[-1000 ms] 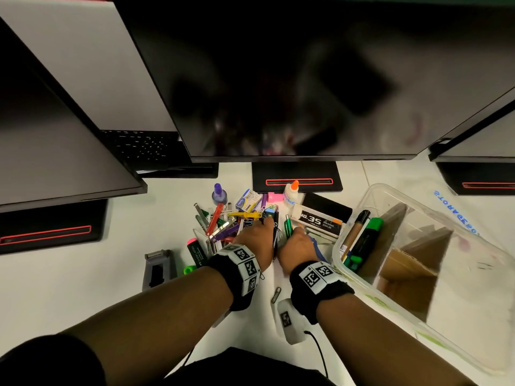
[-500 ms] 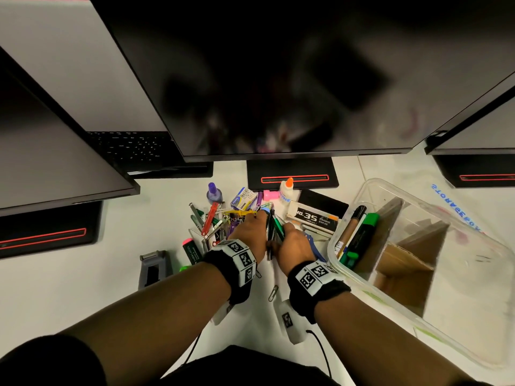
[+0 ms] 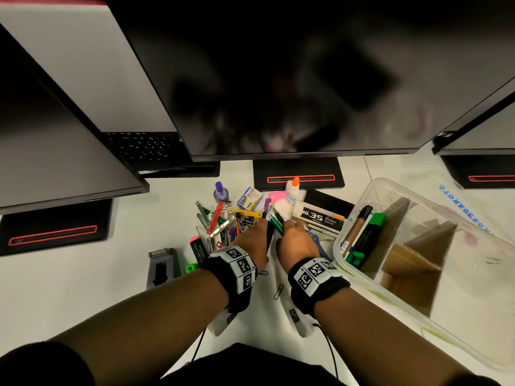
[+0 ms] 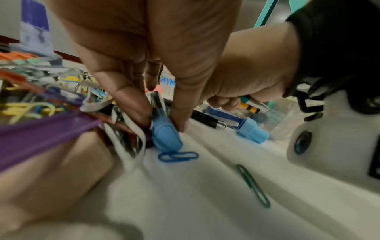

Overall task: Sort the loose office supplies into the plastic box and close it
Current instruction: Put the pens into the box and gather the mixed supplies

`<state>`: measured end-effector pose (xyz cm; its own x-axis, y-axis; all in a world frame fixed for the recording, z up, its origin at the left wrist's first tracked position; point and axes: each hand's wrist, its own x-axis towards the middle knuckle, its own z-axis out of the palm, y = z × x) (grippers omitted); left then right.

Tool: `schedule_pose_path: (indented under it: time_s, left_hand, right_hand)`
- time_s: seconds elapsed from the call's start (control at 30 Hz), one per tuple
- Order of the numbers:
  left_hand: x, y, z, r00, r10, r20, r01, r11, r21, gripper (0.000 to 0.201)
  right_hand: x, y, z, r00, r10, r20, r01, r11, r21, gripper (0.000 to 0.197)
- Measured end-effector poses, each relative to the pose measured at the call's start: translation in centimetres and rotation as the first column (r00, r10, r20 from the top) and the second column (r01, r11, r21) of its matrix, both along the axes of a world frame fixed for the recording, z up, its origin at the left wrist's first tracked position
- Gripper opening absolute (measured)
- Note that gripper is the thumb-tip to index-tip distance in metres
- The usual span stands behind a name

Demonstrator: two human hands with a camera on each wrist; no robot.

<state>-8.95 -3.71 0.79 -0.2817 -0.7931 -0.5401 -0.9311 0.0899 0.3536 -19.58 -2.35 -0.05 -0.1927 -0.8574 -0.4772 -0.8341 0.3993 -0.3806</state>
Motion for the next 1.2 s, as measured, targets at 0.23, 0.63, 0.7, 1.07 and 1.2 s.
schedule_pose_path:
  time_s: [0.23, 0.63, 0.7, 1.07, 1.2]
  left_hand:
    - [1.2, 0.8, -0.7, 0.998, -0.07, -0.006, 0.07, 0.996, 0.054, 0.041]
    - [3.4, -0.1, 0.9, 0.991, 0.093, -0.098, -0.094, 0.996, -0.009, 0.019]
    - [4.6, -0.4, 1.7, 0.98, 0.143, -0.138, -0.145, 0.989, -0.003, 0.012]
    - [10.3, -1.0, 1.2, 0.916, 0.387, -0.108, -0.388, 0.921, 0.014, 0.016]
    - [10.4, -0.6, 1.0, 0.926, 0.367, -0.09, -0.369, 0.93, -0.007, 0.013]
  right_hand:
    - [-1.1, 0.5, -0.4, 0.996, 0.007, -0.091, -0.003, 0.999, 0.044, 0.027]
    - [1.2, -1.2, 0.9, 0.987, -0.138, 0.08, 0.139, 0.99, -0.014, 0.026]
    - [2.2, -1.6, 0.8, 0.989, -0.135, 0.061, 0.138, 0.989, -0.055, 0.028]
    - [3.6, -2.2, -1.1, 0.995, -0.102, -0.004, 0.102, 0.995, -0.025, 0.03]
    - [3.9, -1.7, -1.0, 0.996, -0.034, -0.085, 0.033, 0.999, -0.011, 0.032]
